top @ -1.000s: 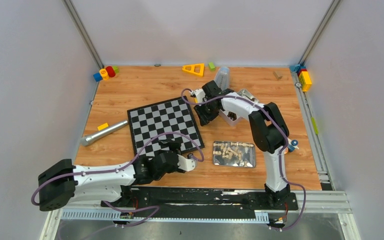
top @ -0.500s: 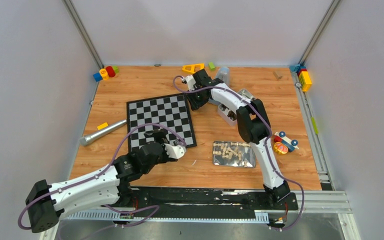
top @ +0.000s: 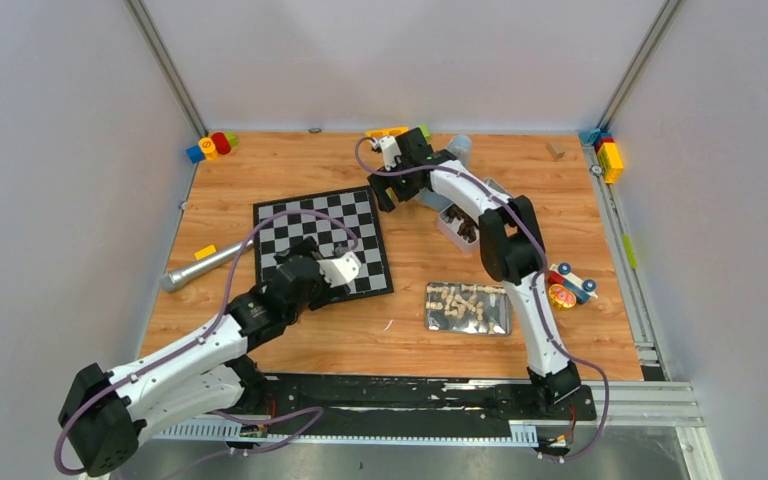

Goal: Set up the chess pieces on the board
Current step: Adjust the chessboard at the center of the board, then move the chessboard to the center of the board.

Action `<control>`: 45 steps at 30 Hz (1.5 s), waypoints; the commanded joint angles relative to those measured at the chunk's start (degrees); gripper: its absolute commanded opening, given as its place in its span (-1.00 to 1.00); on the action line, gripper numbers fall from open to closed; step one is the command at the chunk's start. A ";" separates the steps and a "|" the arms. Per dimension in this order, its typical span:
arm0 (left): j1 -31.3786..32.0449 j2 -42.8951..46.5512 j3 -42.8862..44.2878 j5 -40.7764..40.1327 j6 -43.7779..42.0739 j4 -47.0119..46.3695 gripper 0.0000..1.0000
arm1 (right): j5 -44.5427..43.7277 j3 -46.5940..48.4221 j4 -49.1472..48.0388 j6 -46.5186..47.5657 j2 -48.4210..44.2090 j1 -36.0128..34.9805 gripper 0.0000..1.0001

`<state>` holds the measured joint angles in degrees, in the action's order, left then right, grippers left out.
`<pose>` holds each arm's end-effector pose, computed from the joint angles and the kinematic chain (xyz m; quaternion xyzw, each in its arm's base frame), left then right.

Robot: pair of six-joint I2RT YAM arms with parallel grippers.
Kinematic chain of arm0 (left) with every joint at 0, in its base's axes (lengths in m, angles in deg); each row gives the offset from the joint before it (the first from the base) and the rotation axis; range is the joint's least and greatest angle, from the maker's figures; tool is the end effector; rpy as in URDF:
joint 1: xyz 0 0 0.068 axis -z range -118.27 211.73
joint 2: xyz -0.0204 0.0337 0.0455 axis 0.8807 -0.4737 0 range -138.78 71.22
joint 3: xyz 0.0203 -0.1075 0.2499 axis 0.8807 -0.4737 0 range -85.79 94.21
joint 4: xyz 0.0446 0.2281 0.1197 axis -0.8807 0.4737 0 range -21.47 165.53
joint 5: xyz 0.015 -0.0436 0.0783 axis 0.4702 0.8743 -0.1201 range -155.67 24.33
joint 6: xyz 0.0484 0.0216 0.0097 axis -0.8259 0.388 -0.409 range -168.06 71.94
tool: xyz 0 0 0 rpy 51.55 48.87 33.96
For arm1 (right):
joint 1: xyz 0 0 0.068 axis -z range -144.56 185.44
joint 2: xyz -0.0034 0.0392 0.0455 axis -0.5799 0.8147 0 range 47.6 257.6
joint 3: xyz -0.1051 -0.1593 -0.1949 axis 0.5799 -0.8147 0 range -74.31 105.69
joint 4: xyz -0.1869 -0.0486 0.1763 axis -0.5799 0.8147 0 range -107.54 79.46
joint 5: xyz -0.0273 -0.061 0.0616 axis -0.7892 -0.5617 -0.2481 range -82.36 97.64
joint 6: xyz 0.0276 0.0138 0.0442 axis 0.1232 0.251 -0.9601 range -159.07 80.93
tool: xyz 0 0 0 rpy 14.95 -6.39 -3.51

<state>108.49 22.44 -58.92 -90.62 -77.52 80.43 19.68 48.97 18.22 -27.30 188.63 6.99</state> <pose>0.1370 -0.1237 0.2172 0.4515 0.7405 0.1192 0.4833 0.4726 0.2645 0.1745 -0.3557 0.8756 0.1437 0.2935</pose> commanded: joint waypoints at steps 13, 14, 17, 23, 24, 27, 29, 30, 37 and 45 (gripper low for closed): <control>-37.84 -25.36 27.09 18.92 18.93 5.29 1.00 | 24.94 -27.20 -3.60 0.36 -21.83 0.24 0.75; -39.75 -26.92 28.63 21.33 20.63 5.96 1.00 | 25.93 -27.81 -3.60 0.48 -21.54 0.21 0.75; -47.28 -35.17 36.29 26.34 23.86 8.88 1.00 | 28.58 -29.63 -3.57 0.77 -20.18 0.23 0.75; -53.84 -47.55 47.59 29.43 28.91 12.64 1.00 | 32.36 -31.71 -3.60 1.24 -17.41 0.22 0.70; -54.21 -48.65 48.59 29.92 29.76 13.11 1.00 | 32.93 -31.89 -3.60 1.26 -17.10 0.23 0.68; -55.10 -53.79 52.83 31.06 31.23 15.23 1.00 | 34.76 -32.27 -3.60 0.97 -15.85 0.23 0.62; -55.23 -55.90 53.73 31.35 31.72 15.56 1.00 | 35.59 -32.40 -3.49 0.38 -14.90 0.18 0.57; -55.27 -56.43 53.82 31.71 32.08 15.49 1.00 | 35.87 -32.51 -3.39 0.17 -14.57 0.03 0.55; -55.51 -60.42 53.49 35.02 33.05 14.99 0.98 | 37.31 -34.34 -2.81 -0.87 -13.95 -0.75 0.32; -55.57 -62.70 52.11 41.19 32.97 14.80 0.85 | 37.81 -35.65 -0.73 -1.41 -14.97 -1.34 0.14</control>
<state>53.32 -39.50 -7.08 -54.86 -45.47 95.84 57.16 14.81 15.01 -28.48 173.07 6.51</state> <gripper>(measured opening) 0.942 0.584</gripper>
